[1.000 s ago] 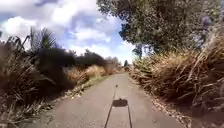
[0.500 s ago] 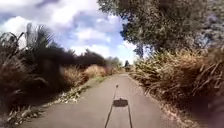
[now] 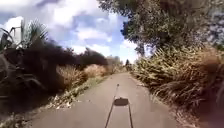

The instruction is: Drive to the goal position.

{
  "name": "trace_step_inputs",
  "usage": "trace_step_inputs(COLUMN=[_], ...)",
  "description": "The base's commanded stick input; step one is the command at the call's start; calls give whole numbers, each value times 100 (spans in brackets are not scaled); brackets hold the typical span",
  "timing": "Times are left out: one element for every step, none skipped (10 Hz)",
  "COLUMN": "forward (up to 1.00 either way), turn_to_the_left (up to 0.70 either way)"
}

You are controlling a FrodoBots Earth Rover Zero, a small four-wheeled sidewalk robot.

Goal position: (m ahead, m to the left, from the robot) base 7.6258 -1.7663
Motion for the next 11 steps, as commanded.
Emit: trace_step_inputs(forward=[70,70,70,70,70,70,70,70,70,70,70], turn_to_the_left=[0,0,0,0,0,0,0,0,0,0,0])
